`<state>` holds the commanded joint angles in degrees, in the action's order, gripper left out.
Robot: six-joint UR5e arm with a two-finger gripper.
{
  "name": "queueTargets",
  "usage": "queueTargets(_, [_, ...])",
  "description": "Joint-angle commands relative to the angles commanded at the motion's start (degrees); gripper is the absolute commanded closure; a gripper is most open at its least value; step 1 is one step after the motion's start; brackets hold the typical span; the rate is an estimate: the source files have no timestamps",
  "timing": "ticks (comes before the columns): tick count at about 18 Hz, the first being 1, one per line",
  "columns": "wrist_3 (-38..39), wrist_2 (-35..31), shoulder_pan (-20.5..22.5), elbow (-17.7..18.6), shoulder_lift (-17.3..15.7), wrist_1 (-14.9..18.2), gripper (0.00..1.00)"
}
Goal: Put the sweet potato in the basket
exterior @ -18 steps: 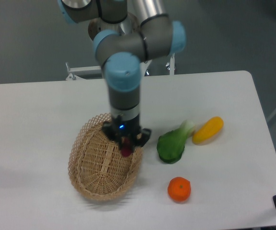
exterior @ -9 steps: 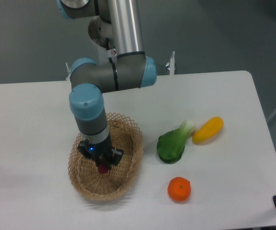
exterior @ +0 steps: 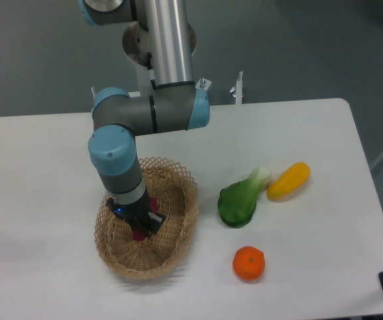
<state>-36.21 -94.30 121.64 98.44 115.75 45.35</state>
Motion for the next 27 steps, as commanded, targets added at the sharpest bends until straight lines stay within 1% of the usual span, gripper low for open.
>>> queueTargets(1, [-0.1,-0.2,0.0,-0.3,-0.2,0.0,0.37])
queueTargets(2, [-0.2,-0.2,0.0,-0.4,-0.3,0.0,0.16])
queueTargets(3, [-0.2,-0.2,0.1,-0.7,-0.4,0.1,0.03])
queueTargets(4, [-0.2,-0.2,0.1,-1.0,-0.7,0.3,0.0])
queueTargets(7, [-0.2,-0.2,0.7,-3.2,-1.6,0.6,0.0])
queueTargets(9, [0.2,-0.2,2.8,-4.2,-2.7,0.7,0.0])
queueTargets(12, [-0.6,-0.2,4.7,-6.4,-2.8,0.7,0.0])
queueTargets(13, [-0.6,-0.3,5.6,-7.5,-2.8,0.7,0.0])
queueTargets(15, [-0.7,-0.2,9.2,-9.7,-3.7,1.5,0.0])
queueTargets(16, [-1.1,-0.1,10.6,-10.5,-4.0,2.7,0.0])
queueTargets(17, [-2.1,-0.1,11.9,-11.3,-4.1,4.8,0.0])
queueTargets(18, [-4.7,-0.1,13.2,-12.3,-4.6,6.9,0.0])
queueTargets(20, [-12.1,0.0,16.0,-14.0,-5.6,11.0,0.0])
queueTargets(23, [-21.2,0.2,20.2,-15.7,-7.0,15.6,0.0])
queueTargets(27, [-37.0,0.3,26.1,-16.3,-9.4,22.6,0.0])
